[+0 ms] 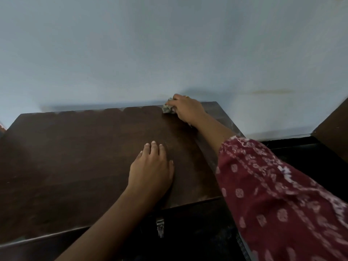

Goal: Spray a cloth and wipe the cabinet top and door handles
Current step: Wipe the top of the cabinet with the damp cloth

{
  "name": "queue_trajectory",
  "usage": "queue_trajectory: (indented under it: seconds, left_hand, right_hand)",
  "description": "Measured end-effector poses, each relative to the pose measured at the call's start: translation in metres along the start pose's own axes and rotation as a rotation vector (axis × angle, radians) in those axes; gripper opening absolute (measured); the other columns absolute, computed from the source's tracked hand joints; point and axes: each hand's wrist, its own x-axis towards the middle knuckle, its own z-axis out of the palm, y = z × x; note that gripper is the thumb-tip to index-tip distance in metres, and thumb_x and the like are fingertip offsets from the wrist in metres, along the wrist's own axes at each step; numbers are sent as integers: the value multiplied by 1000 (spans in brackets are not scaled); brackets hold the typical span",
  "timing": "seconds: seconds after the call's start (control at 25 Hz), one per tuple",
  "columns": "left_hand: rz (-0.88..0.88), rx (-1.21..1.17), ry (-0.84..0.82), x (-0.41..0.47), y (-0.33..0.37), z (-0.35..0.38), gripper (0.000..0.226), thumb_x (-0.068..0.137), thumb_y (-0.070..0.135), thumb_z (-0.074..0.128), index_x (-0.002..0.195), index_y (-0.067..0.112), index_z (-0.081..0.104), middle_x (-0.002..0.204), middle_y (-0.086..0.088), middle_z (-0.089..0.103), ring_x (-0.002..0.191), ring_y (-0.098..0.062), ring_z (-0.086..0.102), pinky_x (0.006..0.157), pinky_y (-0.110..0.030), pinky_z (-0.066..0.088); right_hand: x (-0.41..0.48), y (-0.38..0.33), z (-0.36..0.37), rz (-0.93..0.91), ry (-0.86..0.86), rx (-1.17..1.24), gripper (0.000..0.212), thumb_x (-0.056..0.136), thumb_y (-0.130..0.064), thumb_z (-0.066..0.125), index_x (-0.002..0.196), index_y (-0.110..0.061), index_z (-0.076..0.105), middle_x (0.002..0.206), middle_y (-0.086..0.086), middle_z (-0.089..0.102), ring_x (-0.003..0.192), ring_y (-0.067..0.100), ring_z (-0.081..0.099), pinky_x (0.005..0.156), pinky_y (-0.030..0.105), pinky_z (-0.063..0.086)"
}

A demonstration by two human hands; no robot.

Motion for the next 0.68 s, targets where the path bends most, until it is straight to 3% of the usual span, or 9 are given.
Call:
queue_trajectory:
  seconds: [0.2,0.48,0.68]
  left_hand:
    - [3,-53,-18,2,-3,-3,57,97,42,30,147,16,23,157,-7,22,146,-20,18,114,-33,28]
    - [-9,-59,-57,0,5,-10,55,97,35,32,145,8,28,154,-14,26,144,-26,22,114,-39,27]
    - [-26,-56,-105,0,8,-15,52,97,32,34,142,6,32,153,-15,29,143,-30,24,114,-41,26]
  right_hand:
    - [-4,8,0,149,-6,10,40,91,-7,47,129,-22,51,128,7,50,112,32,53,72,37,42]
    - [-96,-1,-14,149,21,22,42,91,-9,46,129,-28,50,138,2,47,111,31,54,79,38,49]
    - [-161,-17,-27,54,33,51,39,92,-11,46,128,-26,52,129,5,52,104,30,56,77,39,50]
